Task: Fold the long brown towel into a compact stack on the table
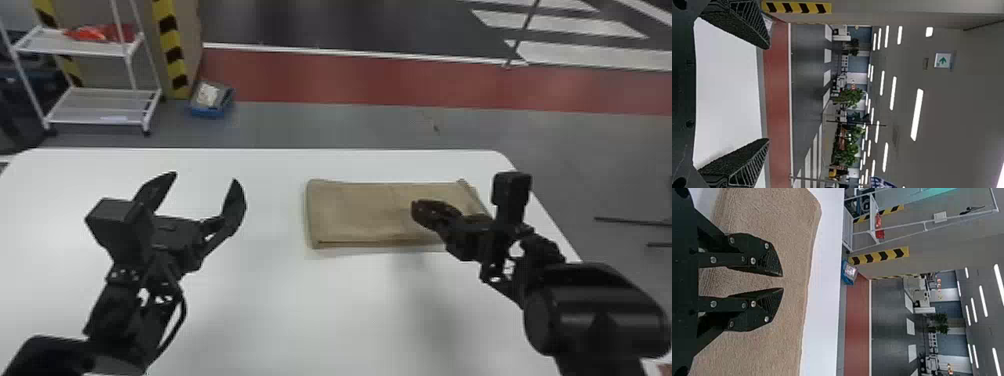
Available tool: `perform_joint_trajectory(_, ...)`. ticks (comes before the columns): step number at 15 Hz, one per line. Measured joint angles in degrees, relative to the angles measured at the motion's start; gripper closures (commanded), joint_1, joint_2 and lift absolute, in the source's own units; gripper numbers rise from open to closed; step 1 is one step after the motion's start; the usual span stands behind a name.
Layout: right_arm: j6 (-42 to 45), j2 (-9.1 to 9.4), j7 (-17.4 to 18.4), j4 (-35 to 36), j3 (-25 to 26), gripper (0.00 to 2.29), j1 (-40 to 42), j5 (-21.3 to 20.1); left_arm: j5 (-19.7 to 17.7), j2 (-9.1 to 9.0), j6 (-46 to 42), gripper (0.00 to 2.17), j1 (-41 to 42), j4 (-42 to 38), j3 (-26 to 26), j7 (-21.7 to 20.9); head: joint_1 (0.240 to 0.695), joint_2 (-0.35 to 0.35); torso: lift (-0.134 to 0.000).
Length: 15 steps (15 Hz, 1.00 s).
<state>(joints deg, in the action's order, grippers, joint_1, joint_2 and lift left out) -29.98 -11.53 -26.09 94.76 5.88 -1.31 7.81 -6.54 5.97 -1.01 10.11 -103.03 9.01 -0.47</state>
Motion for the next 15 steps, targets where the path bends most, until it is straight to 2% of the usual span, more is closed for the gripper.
perform_joint_trajectory(3,4.21,1.41,0.08,-3.44,-2.4,1.86,0.22,-1.19,-0.05,0.0,-2.28,0.04,0.42,0.08,0.18,1.15,0.695,-0.079,-0.121)
perform_joint_trajectory(8,0.15,2.24,0.69,-3.96,-6.08,1.86,0.15,-2.05,0.53,-0.09,-1.9,0.04,0.53,-0.14,0.33,1.33,0.695,-0.044,-0.121)
perform_joint_trajectory(12,-2.48,4.26,1.11,-3.8,-8.82,1.86,-0.31,-2.37,1.68,-0.06,-1.16,0.04,0.73,-0.84,0.43,1.34,0.695,-0.008,-0.121)
perform_joint_trajectory(15,-2.9,6.76,2.07,-1.98,-11.84,1.86,0.7,-2.34,1.95,0.0,-1.14,0.04,0.74,-0.75,-0.03,1.34,0.695,0.051,-0.121)
